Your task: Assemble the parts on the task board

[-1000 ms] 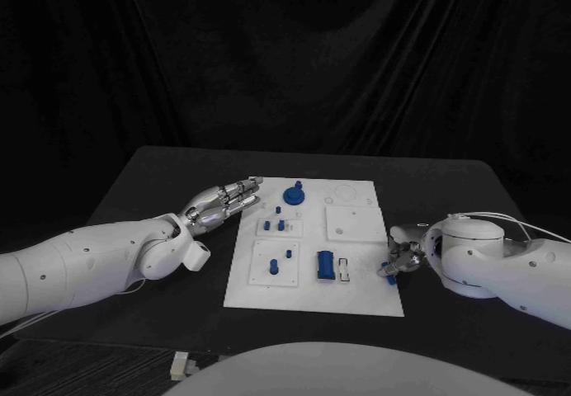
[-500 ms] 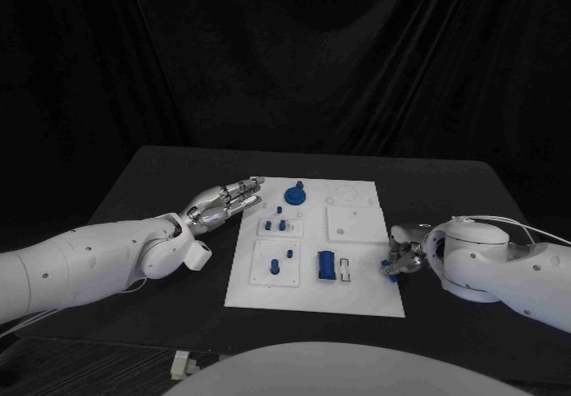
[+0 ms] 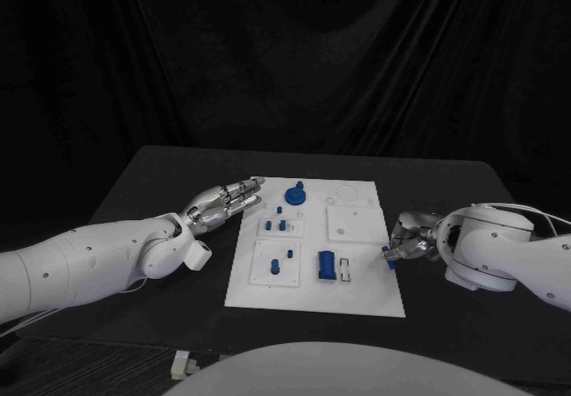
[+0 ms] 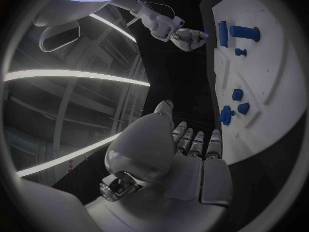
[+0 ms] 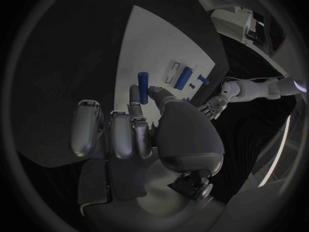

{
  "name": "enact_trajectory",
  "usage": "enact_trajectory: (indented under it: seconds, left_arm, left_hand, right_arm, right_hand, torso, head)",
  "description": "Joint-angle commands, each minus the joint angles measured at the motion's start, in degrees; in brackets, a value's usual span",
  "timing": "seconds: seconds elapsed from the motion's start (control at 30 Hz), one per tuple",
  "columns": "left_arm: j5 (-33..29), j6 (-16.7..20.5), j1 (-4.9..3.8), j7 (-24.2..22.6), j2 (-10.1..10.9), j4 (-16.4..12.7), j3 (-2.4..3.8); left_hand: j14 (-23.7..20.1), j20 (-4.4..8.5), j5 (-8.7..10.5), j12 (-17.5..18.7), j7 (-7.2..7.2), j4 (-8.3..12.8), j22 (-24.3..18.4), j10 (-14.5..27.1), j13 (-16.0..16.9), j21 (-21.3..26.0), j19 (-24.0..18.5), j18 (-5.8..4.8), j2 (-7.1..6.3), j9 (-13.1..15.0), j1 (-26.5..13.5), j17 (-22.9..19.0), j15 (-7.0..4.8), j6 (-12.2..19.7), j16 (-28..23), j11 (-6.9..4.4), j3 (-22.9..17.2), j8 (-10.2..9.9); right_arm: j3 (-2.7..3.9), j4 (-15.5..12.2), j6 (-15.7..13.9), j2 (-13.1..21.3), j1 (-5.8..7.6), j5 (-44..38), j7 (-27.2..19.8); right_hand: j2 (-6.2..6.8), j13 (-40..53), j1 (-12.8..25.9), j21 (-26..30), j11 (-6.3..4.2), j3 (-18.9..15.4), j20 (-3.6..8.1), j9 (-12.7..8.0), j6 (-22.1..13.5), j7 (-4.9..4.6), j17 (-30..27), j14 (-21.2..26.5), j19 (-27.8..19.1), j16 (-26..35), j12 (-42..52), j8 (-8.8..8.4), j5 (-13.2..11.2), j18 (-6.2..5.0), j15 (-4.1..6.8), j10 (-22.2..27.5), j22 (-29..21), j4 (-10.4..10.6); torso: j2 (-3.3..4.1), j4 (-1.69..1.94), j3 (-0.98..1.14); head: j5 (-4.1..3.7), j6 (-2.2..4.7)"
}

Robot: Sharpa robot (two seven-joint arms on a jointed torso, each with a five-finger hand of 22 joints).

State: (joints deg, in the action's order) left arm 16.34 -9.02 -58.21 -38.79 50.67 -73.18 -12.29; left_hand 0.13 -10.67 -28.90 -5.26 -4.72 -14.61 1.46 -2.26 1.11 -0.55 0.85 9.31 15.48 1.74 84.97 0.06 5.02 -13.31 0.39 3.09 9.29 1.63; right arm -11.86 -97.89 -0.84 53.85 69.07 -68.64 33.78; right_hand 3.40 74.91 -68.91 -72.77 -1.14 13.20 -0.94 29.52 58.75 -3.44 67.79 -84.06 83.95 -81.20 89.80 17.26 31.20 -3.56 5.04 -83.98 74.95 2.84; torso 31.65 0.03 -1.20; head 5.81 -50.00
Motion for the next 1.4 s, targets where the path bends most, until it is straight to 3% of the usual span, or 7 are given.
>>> enact_trajectory:
  seconds: [0.03,0.2,0.47,0.83,1.4]
  left_arm:
    - [-0.35,-0.45,0.07,-0.78,-0.07,-0.13,0.06]
    - [-0.35,-0.46,0.07,-0.76,-0.12,-0.13,0.06]
    - [-0.35,-0.53,0.08,-0.76,-0.23,-0.18,0.06]
    - [-0.35,-0.66,0.08,-0.7,-0.33,-0.16,0.06]
    - [-0.35,-0.88,0.08,-0.56,-0.33,-0.15,0.06]
  left_hand:
    - [-0.11,-0.36,-0.39,-0.25,-0.34,-0.07,0.05,-0.01,0.09,-0.22,0.2,0.54,0.31,0.09,0.33,-0.05,0.18,-0.12,-0.38,0.41,-0.28,0.35]
    - [-0.11,-0.35,-0.39,-0.26,-0.38,-0.05,0.06,-0.02,0.09,-0.22,0.21,0.55,0.3,0.09,0.34,-0.05,0.17,-0.09,-0.38,0.45,-0.3,0.35]
    - [-0.12,-0.35,-0.39,-0.25,-0.39,-0.04,0.04,-0.02,0.09,-0.22,0.2,0.55,0.29,0.08,0.34,-0.06,0.16,-0.07,-0.39,0.47,-0.31,0.35]
    - [-0.12,-0.34,-0.4,-0.25,-0.41,-0.02,0.03,-0.02,0.09,-0.21,0.19,0.56,0.28,0.08,0.36,-0.06,0.14,-0.02,-0.39,0.5,-0.34,0.34]
    - [-0.11,-0.34,-0.42,-0.21,-0.42,0.01,0.0,0.0,0.08,-0.2,0.17,0.57,0.28,0.06,0.37,-0.05,0.16,0.03,-0.38,0.53,-0.4,0.32]
  right_arm:
    - [-0.05,0.19,-1.83,-0.69,0.41,13.71,0.36]
    - [-0.05,1.63,-2.09,-2.77,0.33,22.45,0.18]
    - [-0.05,3.81,-3.08,-5.23,-0.87,27.38,-0.03]
    - [-0.06,6.2,-4.93,-7.46,-2.63,28.27,-0.1]
    - [-0.06,7.18,-4.81,-9.83,-3.43,26.44,0.02]
  right_hand:
    - [-0.19,15.09,0.66,0.08,-0.08,9.74,-0.2,0.19,0.09,0.2,0.21,-2.47,1.33,-0.2,0.2,0.39,0.6,-0.29,0.01,-6.02,9.95,-9.21]
    - [-0.27,15.09,1.65,-0.02,-0.15,10.03,-0.16,0.32,-0.18,0.29,0.17,-2.49,1.38,-0.23,0.2,0.52,0.59,-0.27,0.06,-6.02,9.97,-8.98]
    - [-0.58,15.09,3.03,0.05,-0.18,10.38,-0.12,0.46,-0.86,0.33,-0.19,-2.41,1.35,-0.11,0.2,0.6,0.28,-0.29,0.1,-6.02,9.95,-8.47]
    - [-0.75,15.09,3.77,0.36,-0.2,10.46,-0.1,0.54,-1.43,0.34,-0.58,-2.34,1.24,0.05,0.2,0.64,-0.98,-0.35,0.12,-6.02,9.85,-8.24]
    - [-1.01,15.09,5.02,0.86,-0.06,10.09,-0.17,0.41,-2.3,0.19,-1.04,-2.24,1.06,0.26,0.2,0.48,-2.37,-0.44,0.0,-6.02,9.69,-7.48]
  torso:
    - [0.0,0.01,0.0]
    - [-0.03,0.03,-0.01]
    - [0.0,0.08,0.01]
    - [0.11,0.1,-0.02]
    - [0.06,0.03,-0.02]
  head:
    - [0.05,0.0]
    - [-0.12,0.0]
    - [0.09,0.0]
    - [0.12,0.0]
    - [0.45,0.0]
